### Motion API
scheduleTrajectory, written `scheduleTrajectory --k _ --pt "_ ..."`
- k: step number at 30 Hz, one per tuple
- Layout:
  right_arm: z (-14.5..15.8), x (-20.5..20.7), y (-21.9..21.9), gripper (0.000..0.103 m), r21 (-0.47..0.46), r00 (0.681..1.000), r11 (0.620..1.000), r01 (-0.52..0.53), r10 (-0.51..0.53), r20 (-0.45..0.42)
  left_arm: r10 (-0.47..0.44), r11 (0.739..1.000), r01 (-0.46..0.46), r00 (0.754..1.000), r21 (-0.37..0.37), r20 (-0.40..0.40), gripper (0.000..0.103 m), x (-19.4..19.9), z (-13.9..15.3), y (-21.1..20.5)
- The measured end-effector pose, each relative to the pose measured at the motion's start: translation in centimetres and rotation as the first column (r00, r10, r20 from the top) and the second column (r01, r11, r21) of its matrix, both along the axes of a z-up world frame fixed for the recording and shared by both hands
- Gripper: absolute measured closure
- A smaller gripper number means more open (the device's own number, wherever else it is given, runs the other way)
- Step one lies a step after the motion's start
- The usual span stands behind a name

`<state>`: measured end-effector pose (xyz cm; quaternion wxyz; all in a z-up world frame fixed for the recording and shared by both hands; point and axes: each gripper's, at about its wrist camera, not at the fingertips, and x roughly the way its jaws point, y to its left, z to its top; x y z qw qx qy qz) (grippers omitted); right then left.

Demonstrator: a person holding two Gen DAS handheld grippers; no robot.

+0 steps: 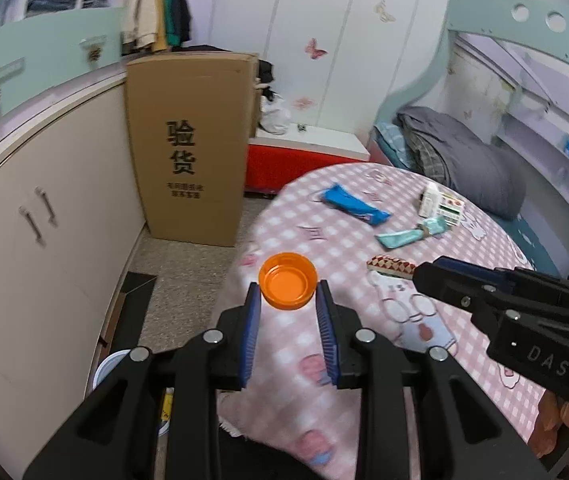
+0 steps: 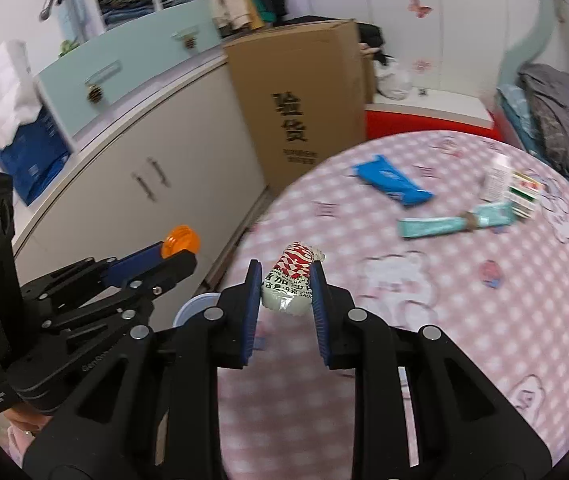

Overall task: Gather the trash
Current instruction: 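Carry the orange cap and red-white packet over the wastebasket with both tools, then open the right tool to drop the red-white packet into the wastebasket, then open the left tool to drop the orange cap into the wastebasket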

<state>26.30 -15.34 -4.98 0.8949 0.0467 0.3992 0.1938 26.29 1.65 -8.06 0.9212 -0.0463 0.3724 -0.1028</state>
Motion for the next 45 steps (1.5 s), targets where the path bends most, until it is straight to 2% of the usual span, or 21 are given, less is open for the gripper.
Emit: scheduleTrajectory --k 6,14,22,29,31,32,33,34,38,45 --pt "-0.6 0.3 6.5 0.079 0.008 0.994 0.994 -0.108 0.108 -0.018 0.092 0.996 -0.092 0.996 -0.022 -0.016 0.076 -1.1 -1.2 5.9" --pt "-3.6 1.3 15.9 0.079 0.01 0.967 0.97 -0.241 0.241 -0.077 0.238 0.97 -0.241 0.968 -0.03 -0.081 0.076 -1.8 -4.8 15.2" --pt "-8.5 2.5 24.4 0.079 0.013 0.928 0.941 -0.337 0.335 -0.164 0.36 0.926 -0.374 0.914 -0.043 -0.186 0.076 -2.2 -10.3 23.3" --pt "-12.4 3.8 29.6 0.078 0.044 0.901 0.924 -0.379 0.379 -0.212 0.449 0.884 -0.467 0.859 -0.02 -0.245 0.076 -2.3 -14.0 28.0" --pt "-13.4 4.5 30.0 0.071 0.096 0.902 0.928 -0.361 0.373 -0.219 0.468 0.873 -0.488 0.845 -0.014 -0.257 0.076 -2.3 -14.8 29.0" --pt "-14.0 4.8 30.0 0.062 0.122 0.902 0.93 -0.348 0.367 -0.227 0.474 0.869 -0.495 0.84 -0.015 -0.263 0.076 -2.3 -15.0 29.4" --pt "-14.8 5.3 30.1 0.039 0.144 0.905 0.935 -0.324 0.351 -0.242 0.484 0.862 -0.506 0.832 -0.016 -0.272 0.076 -2.3 -15.4 30.0" --pt "-15.3 5.5 30.2 0.036 0.136 0.914 0.944 -0.3 0.325 -0.244 0.491 0.857 -0.515 0.825 -0.015 -0.279 0.076 -2.2 -15.7 30.4" --pt "-16.7 5.5 30.5 0.036 0.098 0.917 0.951 -0.293 0.308 -0.253 0.5 0.851 -0.526 0.813 -0.007 -0.298 0.076 -2.1 -16.8 31.1" --pt "-17.4 4.9 29.6 0.036 0.01 0.931 0.958 -0.288 0.282 -0.23 0.481 0.861 -0.509 0.816 -0.005 -0.319 0.076 -1.2 -18.1 30.2"
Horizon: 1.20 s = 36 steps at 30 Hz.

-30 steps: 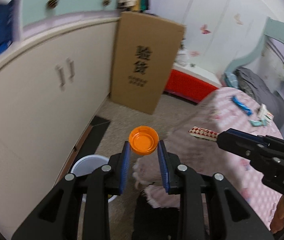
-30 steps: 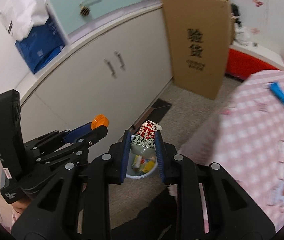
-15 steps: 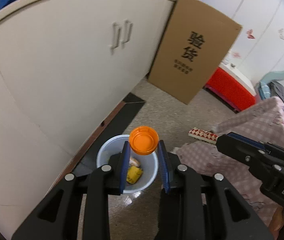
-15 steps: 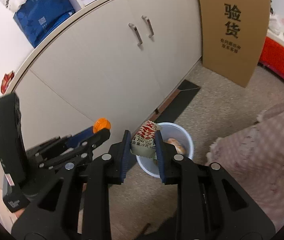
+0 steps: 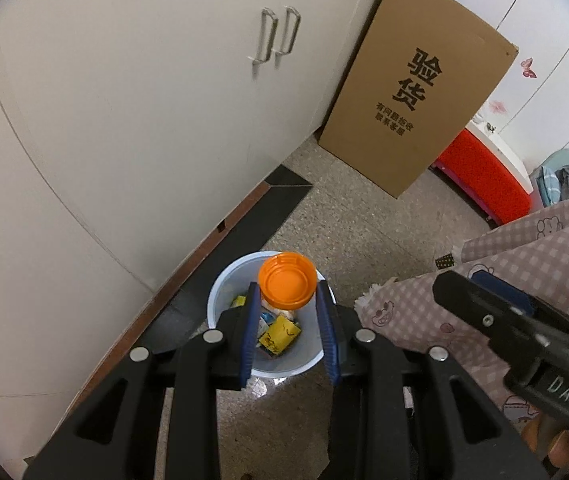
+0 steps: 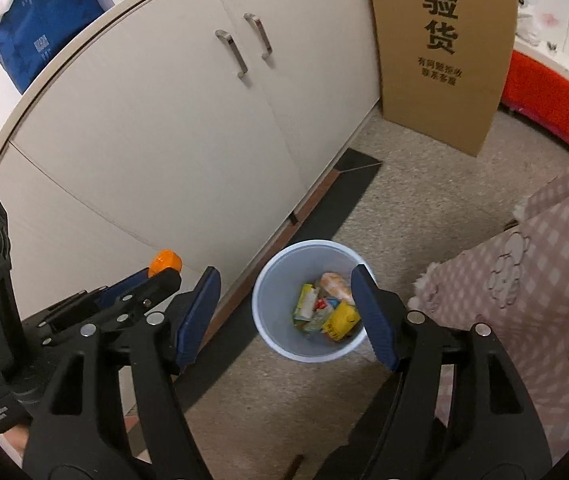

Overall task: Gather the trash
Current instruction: 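Open the left tool to drop the orange cap into the wastebasket, then move both tools back to the table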

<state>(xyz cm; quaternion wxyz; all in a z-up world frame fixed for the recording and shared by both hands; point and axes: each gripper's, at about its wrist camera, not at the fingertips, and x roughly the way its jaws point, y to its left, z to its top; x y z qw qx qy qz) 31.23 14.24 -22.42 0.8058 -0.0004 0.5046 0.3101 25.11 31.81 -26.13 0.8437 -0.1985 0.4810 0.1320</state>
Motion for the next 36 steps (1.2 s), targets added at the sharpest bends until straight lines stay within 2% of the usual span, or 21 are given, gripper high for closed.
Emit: scheduleTrajectory --k 14,29,30,32,33,36 --pt "0.6 -0.1 -1.5 0.036 0.028 1.0 0.999 0.02 -0.02 0.002 -0.037 0.999 0.037 0.999 0.02 -0.001 0.076 0.6 0.5 -1.9" --pt "2.4 0.1 -4.1 0.035 0.087 0.993 0.992 0.088 -0.094 0.071 -0.045 0.998 0.044 0.999 0.045 0.013 0.075 2.2 1.6 -3.0" --pt "2.5 0.1 -4.2 0.035 0.089 0.993 0.992 0.09 -0.096 0.07 -0.04 0.998 0.039 0.999 0.047 0.018 0.073 2.3 1.7 -3.0" --pt "2.4 0.2 -4.3 0.035 0.092 0.993 0.991 0.093 -0.099 0.067 -0.021 0.999 0.02 1.0 0.05 0.017 0.051 2.6 1.8 -2.7" --pt "2.4 0.2 -4.4 0.035 0.092 0.993 0.991 0.093 -0.1 0.067 -0.008 0.998 0.007 1.0 0.056 0.021 0.034 2.6 1.9 -2.7" --pt "2.4 0.2 -4.5 0.035 0.091 0.993 0.992 0.093 -0.099 0.064 0.005 0.998 -0.007 1.0 0.065 0.029 0.034 2.5 2.1 -2.6"
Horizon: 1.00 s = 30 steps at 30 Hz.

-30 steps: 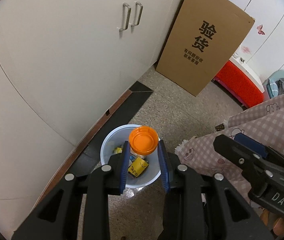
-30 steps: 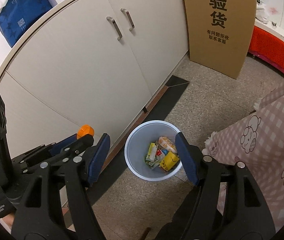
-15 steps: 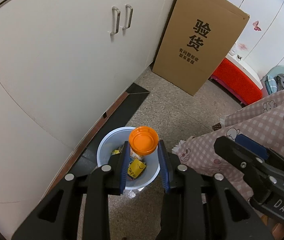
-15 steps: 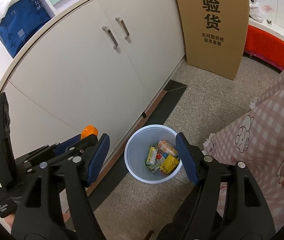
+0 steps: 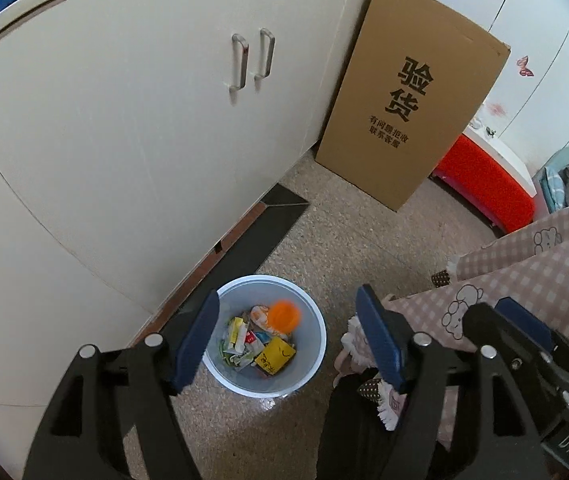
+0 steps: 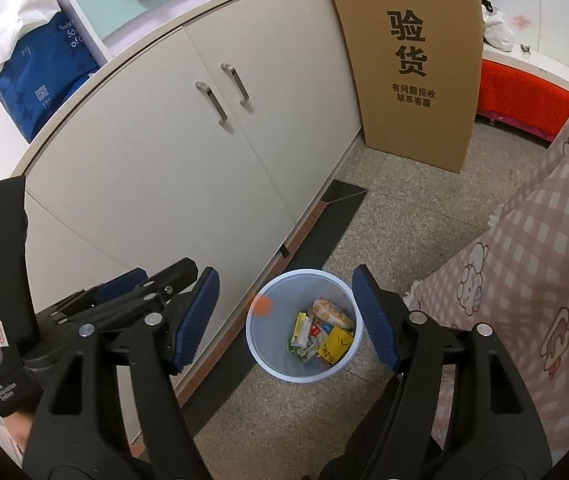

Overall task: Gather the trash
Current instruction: 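Move both tools back to the table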

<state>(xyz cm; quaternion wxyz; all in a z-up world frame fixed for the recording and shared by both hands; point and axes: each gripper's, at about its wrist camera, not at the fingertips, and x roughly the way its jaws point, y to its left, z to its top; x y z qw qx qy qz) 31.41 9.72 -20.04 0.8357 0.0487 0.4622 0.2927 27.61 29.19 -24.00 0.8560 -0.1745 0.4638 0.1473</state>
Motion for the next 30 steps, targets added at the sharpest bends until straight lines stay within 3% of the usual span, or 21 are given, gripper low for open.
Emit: scheduleTrajectory --k 8,15,24,30 --pt "1.3 -0.6 -0.9 0.035 0.015 1.0 1.0 0.009 -0.01 0.017 -0.004 1.0 0.004 1.0 0.006 0.006 0.033 -0.6 1.0 -0.4" --pt "4.8 -1.7 -3.7 0.034 0.055 0.997 0.998 0.042 -0.046 0.068 -0.021 1.0 0.02 0.997 0.019 0.07 0.033 -1.9 4.5 -2.1" --pt "9.9 -2.9 -11.6 0.032 0.122 0.974 0.98 0.158 -0.175 0.142 -0.104 0.994 0.093 0.977 0.064 0.184 0.028 -2.4 10.5 -8.1" --pt "12.0 -3.1 -19.1 0.031 0.13 0.933 0.949 0.286 -0.307 0.187 -0.185 0.982 0.171 0.956 0.08 0.226 0.024 -1.2 13.2 -14.7"
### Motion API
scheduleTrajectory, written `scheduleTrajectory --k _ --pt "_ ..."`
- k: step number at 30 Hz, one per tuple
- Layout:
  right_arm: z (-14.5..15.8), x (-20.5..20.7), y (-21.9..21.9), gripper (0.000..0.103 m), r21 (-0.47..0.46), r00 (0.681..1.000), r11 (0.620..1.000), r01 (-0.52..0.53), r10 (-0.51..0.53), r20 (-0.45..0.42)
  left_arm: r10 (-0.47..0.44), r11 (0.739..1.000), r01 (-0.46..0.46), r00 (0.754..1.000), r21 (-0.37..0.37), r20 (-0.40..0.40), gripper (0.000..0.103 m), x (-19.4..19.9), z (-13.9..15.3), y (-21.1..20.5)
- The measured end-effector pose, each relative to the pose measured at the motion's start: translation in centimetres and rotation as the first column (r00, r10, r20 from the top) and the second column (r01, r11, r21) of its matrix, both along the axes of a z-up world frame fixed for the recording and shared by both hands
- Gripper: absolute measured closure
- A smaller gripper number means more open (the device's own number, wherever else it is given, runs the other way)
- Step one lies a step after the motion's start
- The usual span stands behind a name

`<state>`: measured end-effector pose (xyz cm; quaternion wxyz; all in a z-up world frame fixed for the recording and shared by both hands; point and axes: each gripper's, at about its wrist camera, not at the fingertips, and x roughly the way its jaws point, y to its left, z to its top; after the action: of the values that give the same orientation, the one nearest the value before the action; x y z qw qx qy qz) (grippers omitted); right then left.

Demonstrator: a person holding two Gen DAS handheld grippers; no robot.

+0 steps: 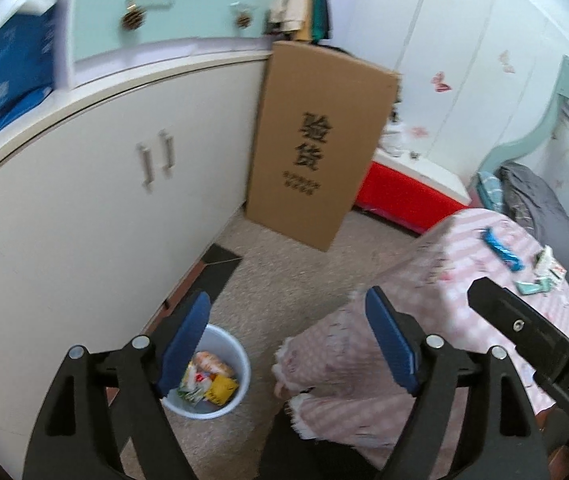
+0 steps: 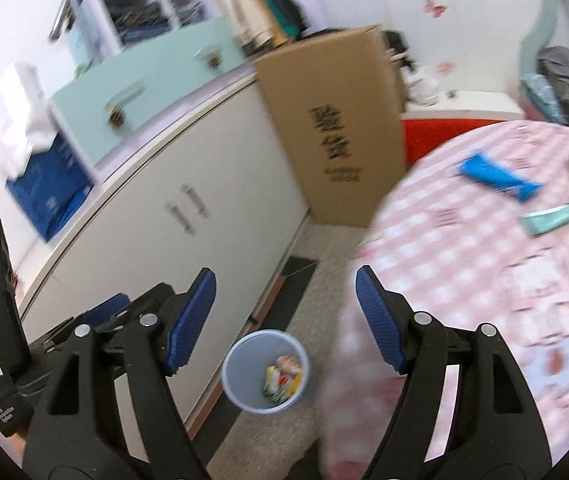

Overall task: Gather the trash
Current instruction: 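Move both tools back to the table, then grasp the teal toothpaste tube with the right tool while the left tool grasps the blue wrapper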

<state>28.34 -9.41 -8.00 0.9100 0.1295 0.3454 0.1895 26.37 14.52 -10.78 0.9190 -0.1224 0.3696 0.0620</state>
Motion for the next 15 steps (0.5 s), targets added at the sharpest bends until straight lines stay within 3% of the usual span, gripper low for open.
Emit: scheduleTrajectory --k 5,9,15 --pt "0.5 0.5 -7.1 0.028 -0.006 0.988 0.988 0.156 -0.156 0.005 -0.084 0.996 0.084 0.996 0.015 0.009 0.024 1.5 1.2 -6.6" --pt "-0.1 1.7 -12.5 0.024 -0.023 0.955 0.955 0.296 -0.297 -0.017 -0.148 0.989 0.148 0.989 0.018 0.007 0.021 3.7 1.5 -11.8" --pt "-2.6 5.1 -18.0 0.024 -0.046 0.905 0.911 0.41 -0.413 -0.102 -0.197 0.979 0.198 0.98 0.049 -0.029 0.021 7.8 0.9 -17.3"
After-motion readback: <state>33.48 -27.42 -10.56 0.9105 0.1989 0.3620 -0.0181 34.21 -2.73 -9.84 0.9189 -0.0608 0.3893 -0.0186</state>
